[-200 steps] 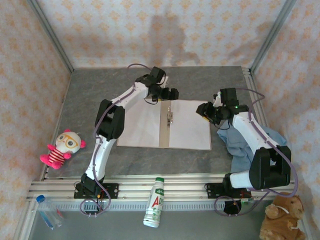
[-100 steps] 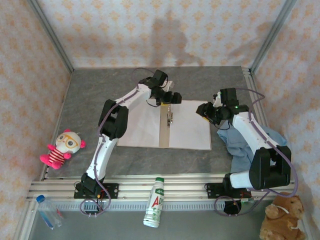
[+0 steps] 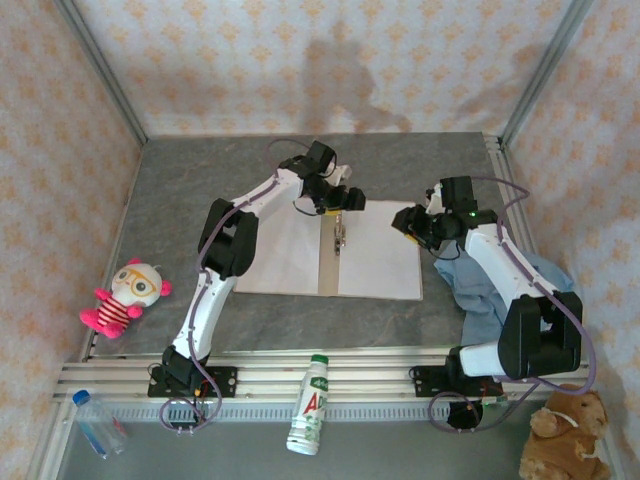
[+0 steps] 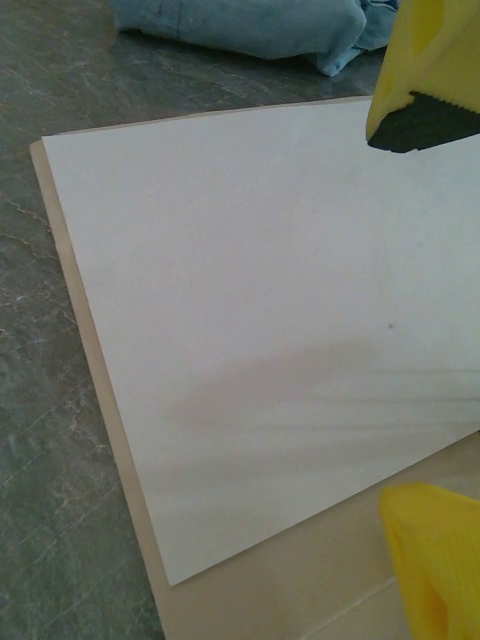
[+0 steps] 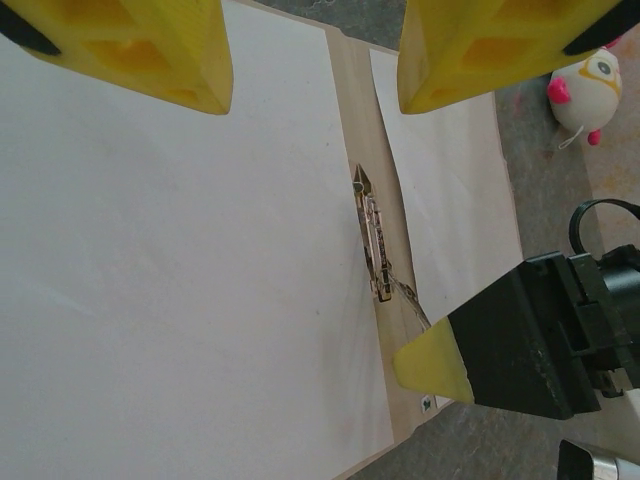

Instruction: Put the files into the folder

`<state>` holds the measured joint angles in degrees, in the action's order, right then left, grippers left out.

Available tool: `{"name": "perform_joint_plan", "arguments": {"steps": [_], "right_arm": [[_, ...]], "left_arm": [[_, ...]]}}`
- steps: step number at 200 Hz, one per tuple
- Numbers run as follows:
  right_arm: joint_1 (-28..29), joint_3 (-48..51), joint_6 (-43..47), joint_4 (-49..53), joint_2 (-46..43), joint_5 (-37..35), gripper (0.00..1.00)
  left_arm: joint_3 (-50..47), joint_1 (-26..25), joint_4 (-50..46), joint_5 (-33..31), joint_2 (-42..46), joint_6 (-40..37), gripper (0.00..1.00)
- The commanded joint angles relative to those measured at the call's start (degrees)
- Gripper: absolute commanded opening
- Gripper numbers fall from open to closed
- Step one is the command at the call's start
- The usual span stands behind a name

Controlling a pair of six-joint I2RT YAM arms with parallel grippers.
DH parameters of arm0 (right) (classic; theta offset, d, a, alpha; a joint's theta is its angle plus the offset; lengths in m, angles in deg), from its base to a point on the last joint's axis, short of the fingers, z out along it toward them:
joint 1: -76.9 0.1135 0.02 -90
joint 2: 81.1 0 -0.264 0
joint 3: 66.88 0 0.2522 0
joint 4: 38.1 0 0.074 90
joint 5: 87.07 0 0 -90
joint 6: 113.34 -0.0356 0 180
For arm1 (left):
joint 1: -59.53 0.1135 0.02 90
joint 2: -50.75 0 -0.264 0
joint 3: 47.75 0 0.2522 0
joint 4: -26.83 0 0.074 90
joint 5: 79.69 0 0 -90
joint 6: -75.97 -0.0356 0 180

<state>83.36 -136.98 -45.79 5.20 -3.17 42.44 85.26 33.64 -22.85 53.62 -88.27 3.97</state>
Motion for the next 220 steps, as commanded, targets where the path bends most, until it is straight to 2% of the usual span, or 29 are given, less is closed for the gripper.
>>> {"name": "perform_joint_plan", "arguments": {"steps": [1, 50, 175, 220], "right_arm": [[0.22, -0.22, 0.99, 1.48, -0.95, 0.56, 0.47], [0.23, -0.27, 1.09, 1.93, -1.2, 0.37, 0.47], [0.22, -0.02, 1.0, 2.31, -1.26, 0.04, 0.47], [0.22, -0.09, 0.94, 2.54, -1.76, -0.05, 0.47]], "left_arm": [[1.99, -0.63, -2.2, 2.88, 0.14, -2.56, 0.86], [-0.04, -0.69, -2.2, 4.98, 2.6, -3.85, 0.85], [-3.04, -2.59, -5.33, 2.67, 8.98, -5.4, 0.85], [-6.81, -2.93, -5.57, 4.57, 11.37, -5.77, 0.85]]}}
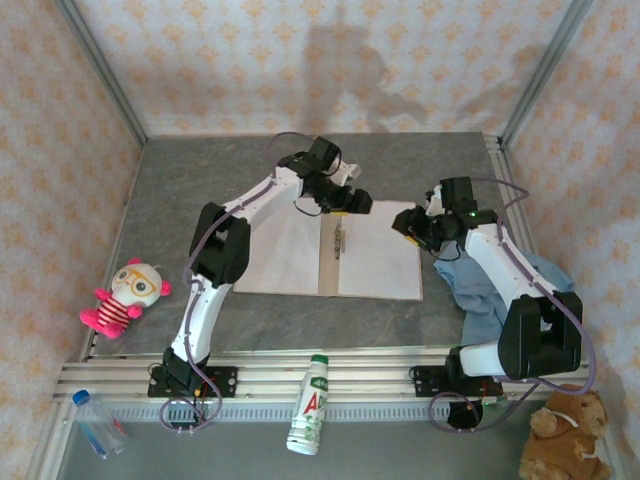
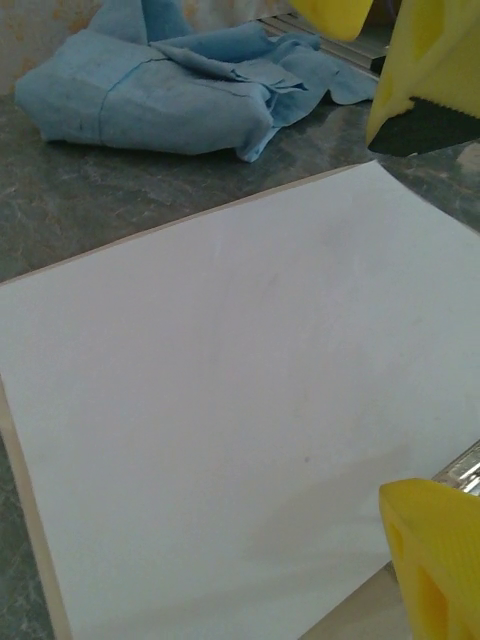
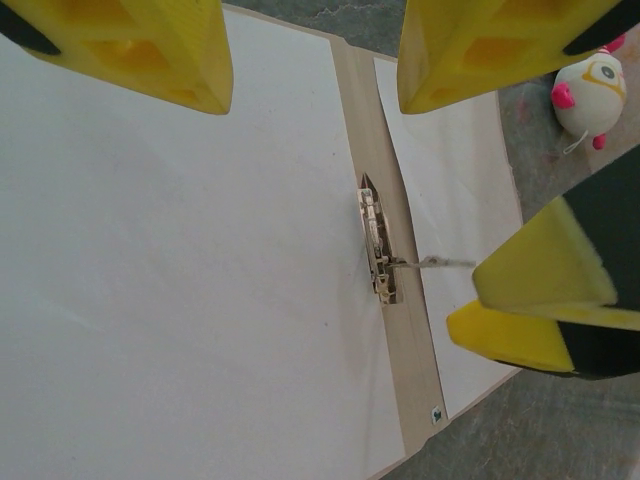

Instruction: Put the files into the folder

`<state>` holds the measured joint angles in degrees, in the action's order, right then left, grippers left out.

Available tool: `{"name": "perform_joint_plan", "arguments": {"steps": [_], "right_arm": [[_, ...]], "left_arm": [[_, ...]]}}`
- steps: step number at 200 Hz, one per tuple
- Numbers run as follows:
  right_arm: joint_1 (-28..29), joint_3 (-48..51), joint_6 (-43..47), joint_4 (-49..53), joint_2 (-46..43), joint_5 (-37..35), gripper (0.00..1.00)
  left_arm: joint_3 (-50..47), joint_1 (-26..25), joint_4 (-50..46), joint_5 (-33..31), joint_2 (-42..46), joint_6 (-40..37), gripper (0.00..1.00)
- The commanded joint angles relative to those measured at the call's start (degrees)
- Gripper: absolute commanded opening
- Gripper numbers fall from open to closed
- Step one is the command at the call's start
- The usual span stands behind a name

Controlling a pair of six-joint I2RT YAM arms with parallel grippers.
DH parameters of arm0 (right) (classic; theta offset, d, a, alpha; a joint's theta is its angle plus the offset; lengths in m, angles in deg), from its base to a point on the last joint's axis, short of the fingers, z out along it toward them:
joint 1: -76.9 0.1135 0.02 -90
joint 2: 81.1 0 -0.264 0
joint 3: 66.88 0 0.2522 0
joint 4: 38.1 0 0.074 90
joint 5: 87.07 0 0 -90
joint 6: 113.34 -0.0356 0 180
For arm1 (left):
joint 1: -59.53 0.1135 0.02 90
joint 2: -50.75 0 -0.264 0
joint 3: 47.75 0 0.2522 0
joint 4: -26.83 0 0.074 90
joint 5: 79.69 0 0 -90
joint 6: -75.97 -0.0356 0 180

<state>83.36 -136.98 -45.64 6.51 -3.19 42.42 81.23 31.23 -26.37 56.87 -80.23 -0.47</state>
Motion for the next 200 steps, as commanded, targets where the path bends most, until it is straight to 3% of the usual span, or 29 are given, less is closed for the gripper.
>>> {"name": "perform_joint_plan", "arguments": {"steps": [1, 72, 108, 139, 157, 200], "right_arm": [[0.22, -0.09, 0.83, 1.23, -1.72, -0.07, 0.47], [0.3, -0.18, 0.28, 1.83, -2.43, -0.26, 0.47], [1.35, -0.77, -0.91, 2.2, -2.6, -1.34, 0.47], [3.18, -1.47, -1.94, 2.2, -1.45, -2.69, 0.45], [5.21, -2.59, -3.28, 2.5, -0.17, -4.19, 0.43], [11.85, -7.71, -6.37, 3.95, 4.89, -9.11, 0.4]], "left_arm": [[-2.84, -0.53, -2.04, 1.28, 3.47, -1.38, 0.85], [-9.74, -0.99, -1.98, -2.3, 10.54, -0.78, 0.85], [-11.6, -1.03, -4.27, -10.04, 14.5, 1.23, 0.81], [-13.52, -0.98, -6.41, -17.03, 17.03, 4.28, 0.72], [-15.03, -0.98, -8.07, -23.17, 18.67, 6.79, 0.68], [-21.38, -1.17, -6.92, -29.12, 23.07, 14.1, 0.59]]}}
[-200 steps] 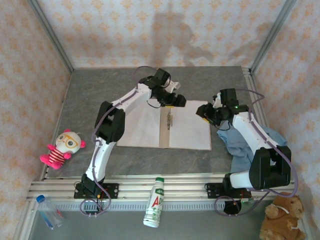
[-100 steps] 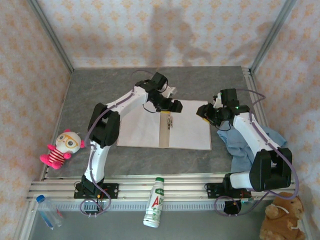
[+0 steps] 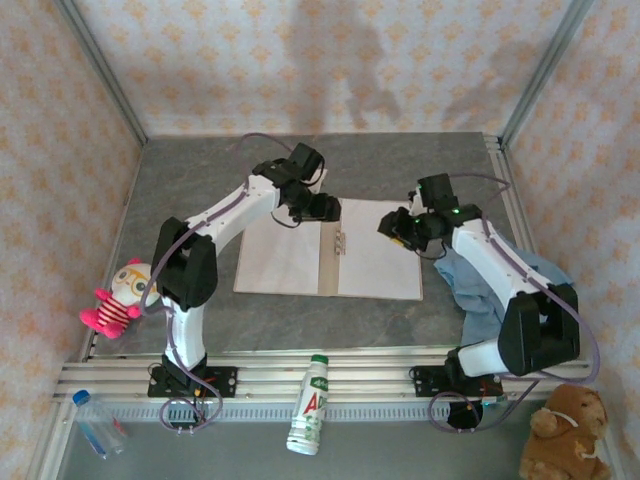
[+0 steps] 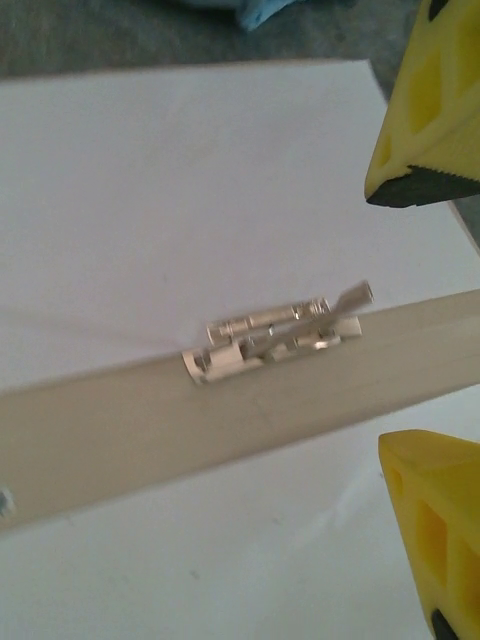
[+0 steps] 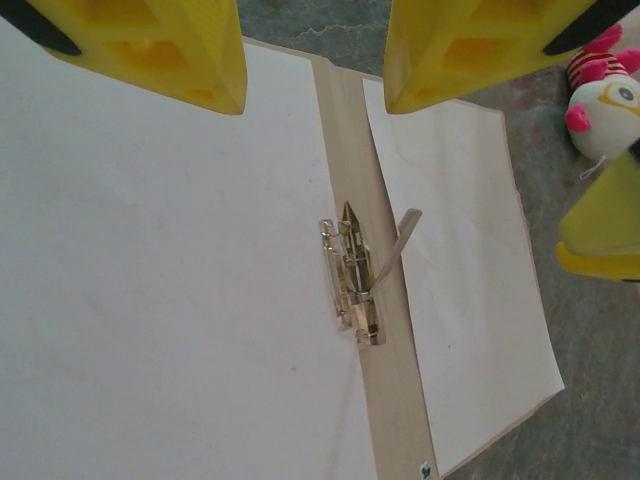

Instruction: Put the files into the folder

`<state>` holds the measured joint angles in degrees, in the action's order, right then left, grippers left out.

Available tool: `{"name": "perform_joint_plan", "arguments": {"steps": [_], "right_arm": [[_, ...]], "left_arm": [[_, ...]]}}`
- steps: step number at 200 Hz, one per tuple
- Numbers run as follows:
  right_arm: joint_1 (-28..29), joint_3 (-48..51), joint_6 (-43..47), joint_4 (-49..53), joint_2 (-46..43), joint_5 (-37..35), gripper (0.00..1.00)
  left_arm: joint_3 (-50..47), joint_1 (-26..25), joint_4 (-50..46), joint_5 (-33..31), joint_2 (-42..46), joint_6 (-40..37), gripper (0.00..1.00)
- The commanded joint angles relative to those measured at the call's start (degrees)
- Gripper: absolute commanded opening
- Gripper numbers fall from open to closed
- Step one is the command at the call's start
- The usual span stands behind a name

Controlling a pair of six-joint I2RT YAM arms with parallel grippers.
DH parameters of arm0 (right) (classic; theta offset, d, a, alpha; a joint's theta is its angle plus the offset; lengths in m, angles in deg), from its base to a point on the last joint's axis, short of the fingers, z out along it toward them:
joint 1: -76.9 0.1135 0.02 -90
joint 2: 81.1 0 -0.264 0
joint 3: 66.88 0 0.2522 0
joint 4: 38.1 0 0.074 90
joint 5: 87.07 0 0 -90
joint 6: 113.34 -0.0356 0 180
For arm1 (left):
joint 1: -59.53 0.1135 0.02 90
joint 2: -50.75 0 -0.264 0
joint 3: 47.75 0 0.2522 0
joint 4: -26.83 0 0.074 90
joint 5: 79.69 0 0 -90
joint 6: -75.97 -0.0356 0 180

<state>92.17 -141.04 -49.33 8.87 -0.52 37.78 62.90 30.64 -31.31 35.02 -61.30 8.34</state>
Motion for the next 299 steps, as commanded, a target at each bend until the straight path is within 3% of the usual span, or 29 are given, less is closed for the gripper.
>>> {"name": "perform_joint_plan", "arguments": {"steps": [1, 33, 60, 82, 112, 166, 255, 299], "right_arm": [[3.16, -3.75, -2.75, 1.59, 2.4, -4.5, 0.4], [7.3, -6.45, -4.59, 1.04, 6.3, -6.76, 0.4], [10.76, -8.35, -6.61, -0.61, 9.45, -7.83, 0.38], [12.42, -9.71, -7.42, -0.89, 11.45, -9.48, 0.36], [15.17, -11.53, -8.36, -0.85, 13.94, -11.93, 0.32], [19.51, -15.69, -8.24, 1.47, 18.31, -16.92, 0.32], [22.48, -24.04, -6.47, 9.7, 25.71, -24.4, 0.3], [22.79, -26.18, -5.9, 11.11, 27.62, -24.55, 0.29]], "left_arm": [[-3.2, -0.57, -1.96, -7.51, 4.31, 5.39, 0.59], [-6.7, -1.03, 0.07, -7.95, 6.19, 7.68, 0.56], [-8.43, -1.27, -0.69, -12.97, 6.86, 10.33, 0.55], [-11.2, -1.73, 3.06, -10.04, 7.72, 11.82, 0.51], [-12.76, -1.29, 1.75, -14.28, 9.01, 12.3, 0.51], [-17.64, 1.62, 2.89, -13.3, 10.65, 12.31, 0.5], [-24.86, 3.6, 3.25, -13.92, 12.63, 10.21, 0.49], [-29.82, 4.72, 5.87, -13.33, 14.79, 10.55, 0.46]]}}
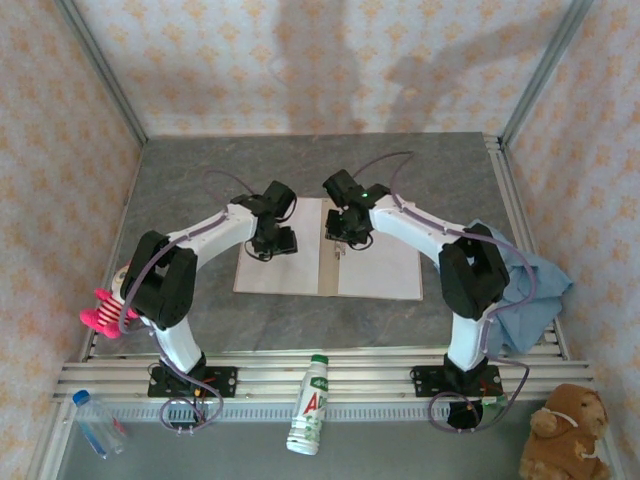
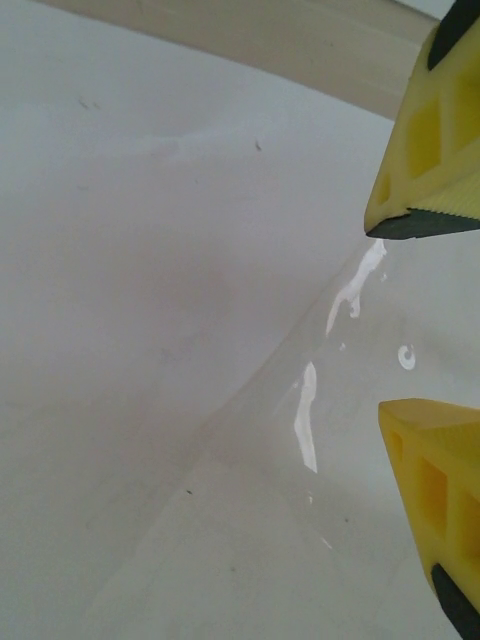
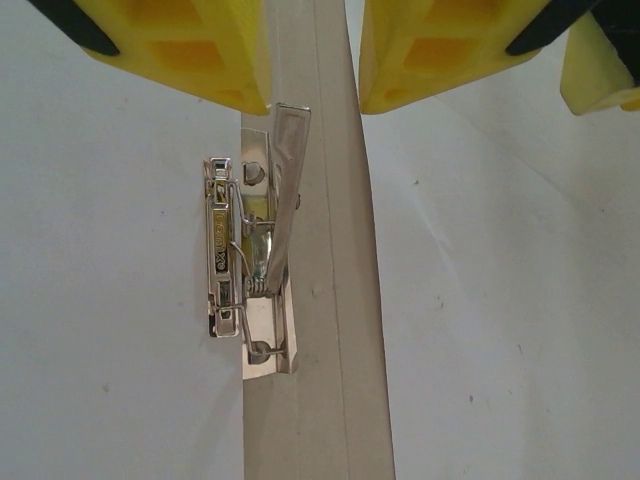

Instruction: Put the files into the folder

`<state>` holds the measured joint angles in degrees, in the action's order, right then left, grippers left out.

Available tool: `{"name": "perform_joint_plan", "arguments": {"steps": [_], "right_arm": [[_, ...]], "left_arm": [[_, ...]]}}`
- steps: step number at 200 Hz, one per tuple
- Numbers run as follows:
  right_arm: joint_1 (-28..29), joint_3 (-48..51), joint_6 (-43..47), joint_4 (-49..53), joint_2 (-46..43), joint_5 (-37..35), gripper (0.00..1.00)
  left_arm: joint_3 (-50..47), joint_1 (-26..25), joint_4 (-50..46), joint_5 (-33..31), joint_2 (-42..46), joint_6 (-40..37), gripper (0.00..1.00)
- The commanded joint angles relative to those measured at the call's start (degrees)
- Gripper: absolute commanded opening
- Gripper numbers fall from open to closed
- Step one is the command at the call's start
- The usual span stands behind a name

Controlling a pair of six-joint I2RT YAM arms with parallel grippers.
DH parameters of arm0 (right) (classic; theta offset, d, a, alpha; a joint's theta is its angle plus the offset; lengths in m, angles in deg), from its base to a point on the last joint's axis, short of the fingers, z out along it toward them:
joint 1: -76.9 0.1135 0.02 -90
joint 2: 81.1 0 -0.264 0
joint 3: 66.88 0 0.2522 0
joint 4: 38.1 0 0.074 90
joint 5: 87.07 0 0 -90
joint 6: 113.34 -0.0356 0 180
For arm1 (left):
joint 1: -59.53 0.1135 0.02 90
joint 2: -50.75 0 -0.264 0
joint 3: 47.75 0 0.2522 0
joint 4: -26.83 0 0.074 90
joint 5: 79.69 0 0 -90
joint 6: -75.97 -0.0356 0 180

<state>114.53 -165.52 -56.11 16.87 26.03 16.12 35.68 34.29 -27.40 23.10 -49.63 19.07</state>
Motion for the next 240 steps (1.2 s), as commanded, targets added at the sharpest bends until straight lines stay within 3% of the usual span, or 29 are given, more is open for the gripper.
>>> {"name": "perform_joint_plan", "arguments": {"steps": [1, 149, 240], "right_arm": [[0.43, -1.7, 0.83, 3.1, 1.06, -2.9, 0.29], [0.76, -3.98, 2.23, 4.64, 4.3, -1.7, 0.19], [0.89, -4.33, 2.68, 6.07, 4.4, -3.07, 0.19]], "left_arm": [[-2.74, 1.15, 2.01, -1.4, 3.19, -0.21, 0.46], [-4.76, 2.47, 2.82, -0.39, 2.18, -0.53, 0.44], [-4.72, 2.56, 2.85, 0.19, 1.72, -0.53, 0.44]]}}
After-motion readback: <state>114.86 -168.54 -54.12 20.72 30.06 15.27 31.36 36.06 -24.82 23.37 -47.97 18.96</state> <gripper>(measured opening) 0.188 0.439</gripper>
